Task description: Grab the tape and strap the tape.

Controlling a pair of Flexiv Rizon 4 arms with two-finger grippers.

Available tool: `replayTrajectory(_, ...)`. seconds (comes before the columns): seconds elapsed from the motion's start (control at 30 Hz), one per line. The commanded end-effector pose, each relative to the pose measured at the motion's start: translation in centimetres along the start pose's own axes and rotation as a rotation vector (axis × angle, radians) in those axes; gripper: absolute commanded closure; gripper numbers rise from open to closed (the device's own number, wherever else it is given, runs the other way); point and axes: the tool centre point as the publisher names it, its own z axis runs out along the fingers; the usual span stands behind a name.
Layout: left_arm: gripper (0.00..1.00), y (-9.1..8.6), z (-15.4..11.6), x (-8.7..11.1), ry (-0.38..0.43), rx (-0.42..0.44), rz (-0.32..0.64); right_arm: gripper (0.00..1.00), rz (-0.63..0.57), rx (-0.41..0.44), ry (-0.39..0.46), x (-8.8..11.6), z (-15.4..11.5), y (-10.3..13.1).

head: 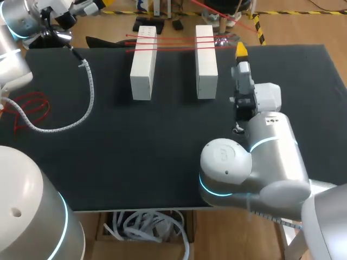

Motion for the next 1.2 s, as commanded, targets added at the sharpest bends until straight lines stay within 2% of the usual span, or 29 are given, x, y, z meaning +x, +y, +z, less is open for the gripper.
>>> replayTrajectory(0.03, 1.00, 0.0, 0.0, 0.0, -0.001, -0.001, -0.001, 0.00, 0.221, 0.042, -0.013, 1.7, -0.1, 0.3)
replayTrajectory(0.23, 1.00, 0.0, 0.0, 0.0, -0.001, -0.001, -0.001, 0.00, 0.280, 0.038, 0.024, 4.0, 0.0, 0.3)
replayTrajectory(0.53, 1.00, 0.0, 0.0, 0.0, -0.001, -0.001, -0.001, 0.00, 0.312, -0.043, 0.062, 7.7, 1.0, 0.9)
replayTrajectory(0.9, 1.00, 0.0, 0.0, 0.0, -0.001, -0.001, -0.001, 0.00, 0.400, -0.032, 0.022, 9.2, 2.3, 0.8)
replayTrajectory(1.1, 1.00, 0.0, 0.0, 0.0, -0.001, -0.001, -0.001, 0.00, 0.418, -0.031, 0.030, 10.7, 2.9, 0.9)
replayTrajectory(1.2, 1.00, 0.0, 0.0, 0.0, -0.001, -0.001, -0.001, 0.00, 0.418, -0.031, 0.030, 10.7, 2.9, 0.9)
